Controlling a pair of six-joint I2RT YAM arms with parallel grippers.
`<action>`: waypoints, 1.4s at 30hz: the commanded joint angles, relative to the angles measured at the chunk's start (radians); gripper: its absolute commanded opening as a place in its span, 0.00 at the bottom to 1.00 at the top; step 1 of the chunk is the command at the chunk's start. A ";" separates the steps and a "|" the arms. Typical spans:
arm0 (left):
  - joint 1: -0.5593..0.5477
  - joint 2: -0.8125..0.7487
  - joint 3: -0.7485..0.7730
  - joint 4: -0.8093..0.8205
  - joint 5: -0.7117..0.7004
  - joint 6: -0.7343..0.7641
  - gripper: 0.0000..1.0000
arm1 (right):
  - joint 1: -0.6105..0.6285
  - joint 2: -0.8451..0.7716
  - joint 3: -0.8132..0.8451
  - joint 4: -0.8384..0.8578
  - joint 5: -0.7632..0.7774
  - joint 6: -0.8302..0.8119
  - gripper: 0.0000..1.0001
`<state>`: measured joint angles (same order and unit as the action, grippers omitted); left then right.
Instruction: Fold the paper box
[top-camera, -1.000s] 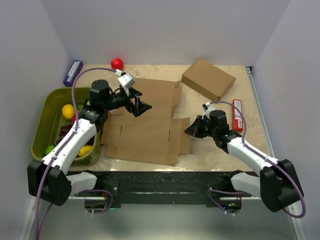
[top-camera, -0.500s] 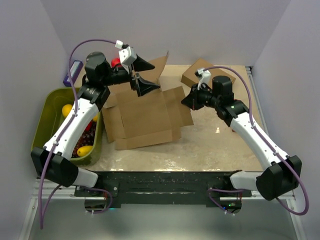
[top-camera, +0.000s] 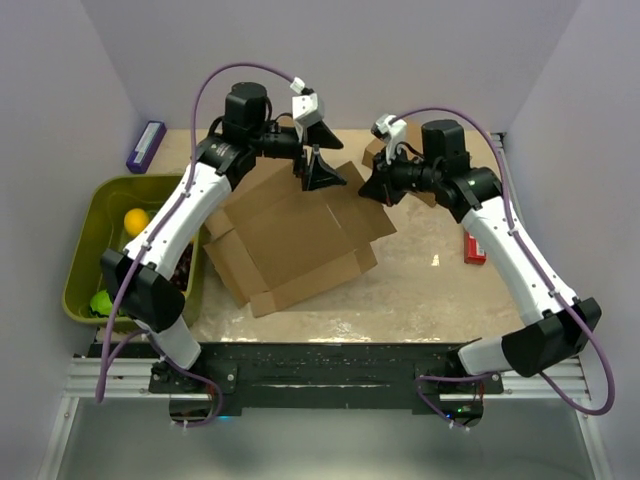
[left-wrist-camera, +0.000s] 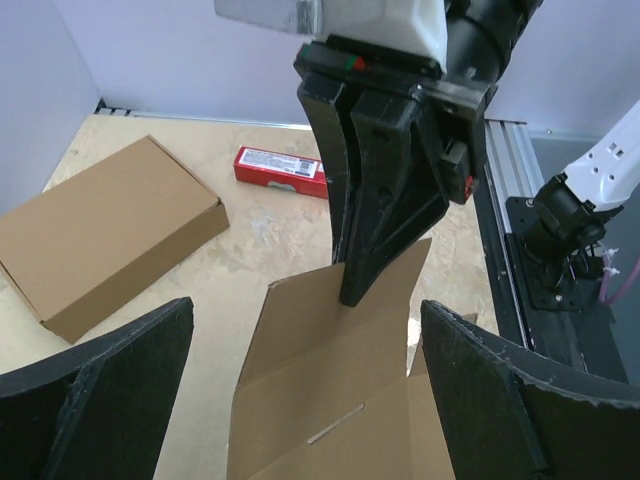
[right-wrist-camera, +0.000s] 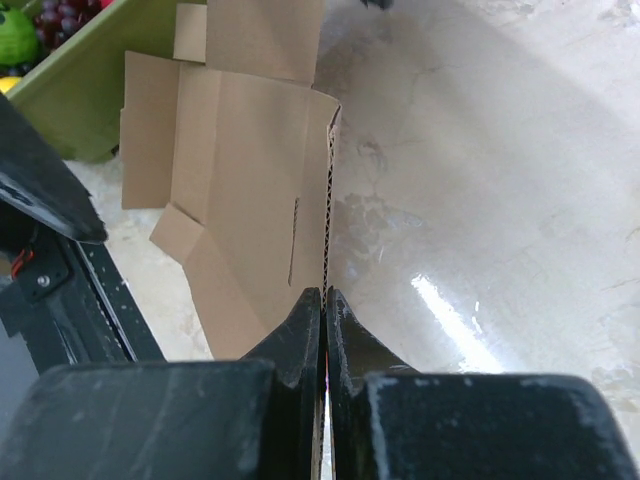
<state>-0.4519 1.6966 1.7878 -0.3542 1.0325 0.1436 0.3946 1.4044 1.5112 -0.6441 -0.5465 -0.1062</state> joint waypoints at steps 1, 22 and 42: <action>-0.013 0.012 0.039 -0.054 -0.019 0.071 1.00 | 0.010 -0.028 0.064 -0.052 -0.059 -0.087 0.00; -0.068 0.149 0.128 -0.212 0.078 0.154 0.52 | 0.018 -0.047 0.050 -0.075 -0.093 -0.148 0.00; -0.065 0.176 0.130 -0.187 0.156 0.154 0.00 | 0.018 -0.091 -0.003 0.022 0.031 -0.092 0.42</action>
<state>-0.5133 1.8591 1.8774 -0.5819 1.1667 0.2996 0.3996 1.3849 1.5265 -0.7399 -0.5709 -0.2413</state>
